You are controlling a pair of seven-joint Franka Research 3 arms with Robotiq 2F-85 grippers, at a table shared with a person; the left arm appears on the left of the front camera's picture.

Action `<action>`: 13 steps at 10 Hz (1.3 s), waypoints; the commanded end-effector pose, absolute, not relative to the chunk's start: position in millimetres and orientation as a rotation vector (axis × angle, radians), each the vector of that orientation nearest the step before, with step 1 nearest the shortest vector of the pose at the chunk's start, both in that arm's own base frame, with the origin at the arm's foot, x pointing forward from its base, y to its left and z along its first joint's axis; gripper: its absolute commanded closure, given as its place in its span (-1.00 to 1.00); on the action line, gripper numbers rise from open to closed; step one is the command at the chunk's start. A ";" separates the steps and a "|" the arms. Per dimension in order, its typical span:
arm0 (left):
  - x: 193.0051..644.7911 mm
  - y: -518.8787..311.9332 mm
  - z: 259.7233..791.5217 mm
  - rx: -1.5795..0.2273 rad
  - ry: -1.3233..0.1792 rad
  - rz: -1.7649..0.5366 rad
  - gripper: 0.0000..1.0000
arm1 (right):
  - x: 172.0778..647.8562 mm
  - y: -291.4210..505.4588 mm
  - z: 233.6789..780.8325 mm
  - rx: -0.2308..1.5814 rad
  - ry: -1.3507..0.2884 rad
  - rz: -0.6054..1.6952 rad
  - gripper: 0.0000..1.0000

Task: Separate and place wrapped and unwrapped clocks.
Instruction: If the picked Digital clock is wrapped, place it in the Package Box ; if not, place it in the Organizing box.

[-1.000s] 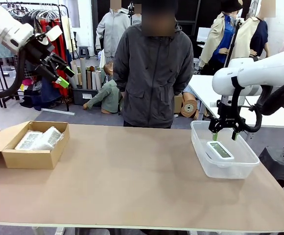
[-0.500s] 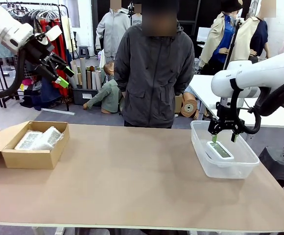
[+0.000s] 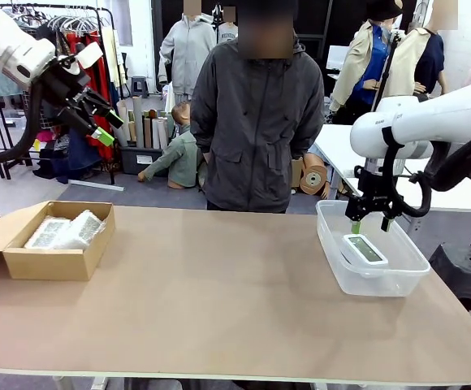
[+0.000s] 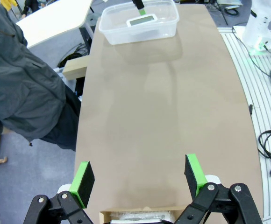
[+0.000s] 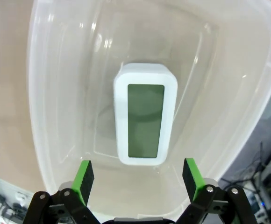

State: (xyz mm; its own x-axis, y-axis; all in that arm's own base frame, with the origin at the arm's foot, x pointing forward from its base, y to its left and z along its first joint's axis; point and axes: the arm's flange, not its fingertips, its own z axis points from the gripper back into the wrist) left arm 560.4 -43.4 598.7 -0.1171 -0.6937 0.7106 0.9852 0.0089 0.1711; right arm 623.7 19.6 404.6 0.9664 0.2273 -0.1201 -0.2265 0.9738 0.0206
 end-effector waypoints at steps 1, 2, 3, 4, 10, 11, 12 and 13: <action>559.2 -43.1 599.7 -0.505 -0.761 -1.537 -1.00 | 613.0 23.0 440.0 -0.019 0.076 0.366 -1.00; 559.2 -43.1 599.7 -0.505 -0.761 -1.537 -1.00 | 607.6 33.5 457.0 -0.028 0.050 0.477 -1.00; 559.2 -43.1 599.7 -0.505 -0.761 -1.537 -1.00 | 602.9 40.4 475.0 -0.016 0.038 0.585 -1.00; 559.2 -43.1 599.7 -0.505 -0.761 -1.537 -1.00 | 595.1 51.6 488.5 -0.004 0.014 0.684 -1.00; 559.2 -43.1 599.7 -0.505 -0.761 -1.537 -1.00 | 549.5 112.0 553.7 0.065 -0.259 1.122 -1.00; 559.2 -43.1 599.7 -0.505 -0.761 -1.537 -1.00 | 546.6 116.4 560.2 0.085 -0.291 1.162 -1.00; 559.2 -43.1 599.7 -0.505 -0.761 -1.537 -1.00 | 543.3 121.4 563.9 0.128 -0.338 1.211 -1.00; 559.2 -43.1 599.7 -0.505 -0.761 -1.537 -1.00 | 539.2 124.9 567.0 0.171 -0.417 1.258 -1.00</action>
State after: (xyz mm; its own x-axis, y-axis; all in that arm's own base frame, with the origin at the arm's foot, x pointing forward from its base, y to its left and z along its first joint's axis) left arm 560.5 -43.5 598.9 -0.1176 -0.6937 0.7106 0.9851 0.0087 0.1715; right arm 549.0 133.7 575.3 0.3298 0.8928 0.3068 -0.9210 0.3757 -0.1033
